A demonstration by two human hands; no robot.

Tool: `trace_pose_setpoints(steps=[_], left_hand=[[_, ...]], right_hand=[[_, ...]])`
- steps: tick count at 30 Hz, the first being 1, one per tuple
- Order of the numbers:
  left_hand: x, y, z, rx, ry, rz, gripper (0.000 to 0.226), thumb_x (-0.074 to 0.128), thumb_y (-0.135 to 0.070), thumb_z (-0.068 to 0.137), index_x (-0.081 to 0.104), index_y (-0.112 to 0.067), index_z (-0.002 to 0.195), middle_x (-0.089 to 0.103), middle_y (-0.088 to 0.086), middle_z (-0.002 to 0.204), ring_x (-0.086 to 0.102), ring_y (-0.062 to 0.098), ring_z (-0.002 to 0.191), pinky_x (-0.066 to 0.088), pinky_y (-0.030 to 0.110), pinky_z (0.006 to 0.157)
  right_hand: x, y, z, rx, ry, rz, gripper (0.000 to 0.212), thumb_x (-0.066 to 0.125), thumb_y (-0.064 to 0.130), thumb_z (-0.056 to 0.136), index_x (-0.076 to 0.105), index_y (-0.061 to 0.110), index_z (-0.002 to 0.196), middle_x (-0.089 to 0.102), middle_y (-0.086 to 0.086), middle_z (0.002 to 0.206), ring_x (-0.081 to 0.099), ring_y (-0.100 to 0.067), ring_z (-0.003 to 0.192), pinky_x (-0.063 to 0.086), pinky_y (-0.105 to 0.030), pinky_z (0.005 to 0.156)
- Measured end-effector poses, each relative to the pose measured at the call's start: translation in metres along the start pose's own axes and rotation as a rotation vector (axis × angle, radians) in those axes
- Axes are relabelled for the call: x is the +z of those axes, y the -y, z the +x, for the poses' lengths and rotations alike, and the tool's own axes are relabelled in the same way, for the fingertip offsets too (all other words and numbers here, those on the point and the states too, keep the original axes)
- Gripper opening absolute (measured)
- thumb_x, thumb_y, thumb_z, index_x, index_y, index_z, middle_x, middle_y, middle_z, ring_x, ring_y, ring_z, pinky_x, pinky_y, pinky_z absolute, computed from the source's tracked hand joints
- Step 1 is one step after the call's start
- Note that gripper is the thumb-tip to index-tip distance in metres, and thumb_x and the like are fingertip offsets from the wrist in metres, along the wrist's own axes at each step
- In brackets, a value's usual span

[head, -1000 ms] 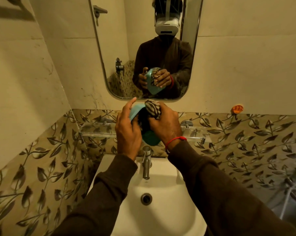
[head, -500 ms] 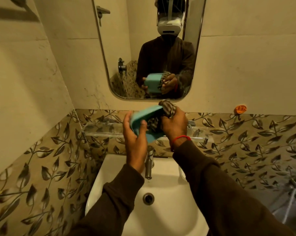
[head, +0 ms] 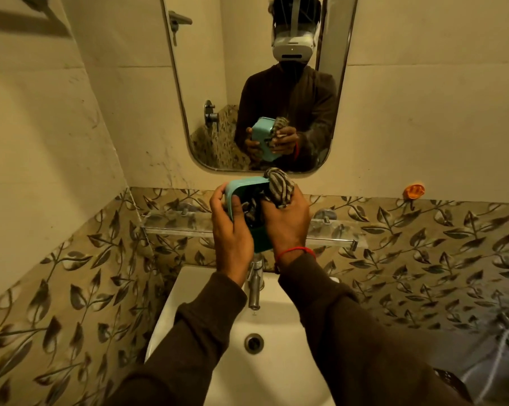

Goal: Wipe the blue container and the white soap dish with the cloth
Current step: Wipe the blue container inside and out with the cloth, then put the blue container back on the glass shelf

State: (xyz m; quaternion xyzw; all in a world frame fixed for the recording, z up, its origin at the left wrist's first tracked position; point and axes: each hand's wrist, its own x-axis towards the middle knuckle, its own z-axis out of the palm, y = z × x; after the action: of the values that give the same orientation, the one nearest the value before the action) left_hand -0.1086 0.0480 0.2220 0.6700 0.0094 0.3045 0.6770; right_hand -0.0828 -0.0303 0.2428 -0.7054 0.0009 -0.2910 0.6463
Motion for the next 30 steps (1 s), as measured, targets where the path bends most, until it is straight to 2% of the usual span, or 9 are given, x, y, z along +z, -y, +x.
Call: trace_pose_setpoints(steps=[4,10,12,14,16,19,22,26,30], left_hand=[[-0.007,0.002,0.021,-0.149,-0.116,-0.160,0.032,0.034,-0.042,0.106,0.032,-0.036,0.137,0.048,0.011,0.141,0.059,0.024,0.119,0.056,0.039,0.095],[-0.021,0.019,0.041,-0.484,-0.163,-0.214,0.027,0.039,-0.048,0.104,0.034,-0.033,0.125,0.054,0.016,0.128,0.061,0.034,0.109,0.054,0.059,0.094],[-0.032,0.031,0.055,-0.646,-0.118,-0.279,0.056,0.049,-0.070,0.088,0.040,-0.032,0.128,0.057,0.015,0.126,0.062,0.038,0.110,0.052,0.066,0.091],[-0.045,0.087,0.081,-0.808,-0.004,-0.322,0.104,0.066,-0.095,0.043,0.051,-0.038,0.129,0.062,0.016,0.131,0.064,0.044,0.112,0.049,0.074,0.086],[-0.053,0.117,0.092,-0.884,0.060,-0.356,0.122,0.071,-0.094,0.022,0.056,-0.038,0.129,0.063,0.017,0.133,0.064,0.049,0.111,0.047,0.076,0.084],[-0.055,0.062,0.076,-0.870,0.109,-0.318,0.102,0.061,-0.092,0.053,0.058,-0.028,0.132,0.068,0.016,0.126,0.068,0.043,0.108,0.052,0.070,0.084],[-0.066,0.060,0.083,-0.836,0.104,-0.310,0.079,0.044,-0.084,0.081,0.066,-0.022,0.123,0.072,0.015,0.117,0.067,0.038,0.109,0.052,0.062,0.095],[-0.088,0.061,0.104,-0.826,0.102,-0.284,0.081,0.040,-0.086,0.081,0.069,-0.020,0.119,0.071,0.016,0.122,0.067,0.035,0.105,0.052,0.054,0.098],[-0.096,0.042,0.129,-0.696,0.039,-0.122,0.059,0.034,-0.067,0.098,0.063,-0.018,0.111,0.069,0.015,0.105,0.065,0.029,0.085,0.055,0.039,0.070]], right_hand=[[0.007,-0.021,-0.014,0.293,0.213,0.063,0.029,0.078,0.025,0.075,0.067,0.024,0.102,0.072,0.010,0.092,0.068,-0.003,0.086,0.057,-0.023,0.079],[0.006,-0.034,-0.032,0.290,0.246,0.093,0.034,0.071,0.034,0.075,0.069,0.022,0.108,0.074,0.003,0.099,0.070,-0.011,0.094,0.058,-0.039,0.087],[0.002,-0.032,-0.038,0.320,0.178,0.263,0.030,0.068,0.022,0.084,0.067,0.018,0.113,0.072,-0.001,0.107,0.067,-0.014,0.102,0.054,-0.037,0.092],[-0.003,-0.031,-0.040,0.397,0.112,0.471,0.023,0.065,0.015,0.088,0.065,0.018,0.111,0.070,-0.005,0.110,0.065,-0.019,0.105,0.053,-0.038,0.093],[-0.005,-0.026,-0.037,0.496,0.022,0.631,0.018,0.061,0.010,0.090,0.063,0.024,0.102,0.069,-0.005,0.105,0.066,-0.021,0.101,0.054,-0.040,0.089],[-0.008,-0.025,-0.030,0.562,-0.141,0.825,0.017,0.057,0.007,0.091,0.067,0.019,0.099,0.072,-0.007,0.100,0.068,-0.028,0.098,0.053,-0.050,0.090],[-0.018,-0.030,-0.022,0.629,-0.116,0.938,0.031,0.053,0.018,0.094,0.061,0.006,0.122,0.068,-0.014,0.112,0.066,-0.031,0.104,0.055,-0.047,0.087],[-0.032,-0.038,-0.020,0.736,0.047,1.025,0.029,0.043,0.032,0.098,0.064,0.011,0.099,0.069,-0.003,0.076,0.068,-0.014,0.061,0.056,-0.025,0.048],[-0.035,-0.049,-0.030,0.811,0.074,1.085,0.031,0.040,0.032,0.098,0.061,0.012,0.088,0.063,-0.004,0.066,0.063,-0.012,0.049,0.051,-0.022,0.041]])
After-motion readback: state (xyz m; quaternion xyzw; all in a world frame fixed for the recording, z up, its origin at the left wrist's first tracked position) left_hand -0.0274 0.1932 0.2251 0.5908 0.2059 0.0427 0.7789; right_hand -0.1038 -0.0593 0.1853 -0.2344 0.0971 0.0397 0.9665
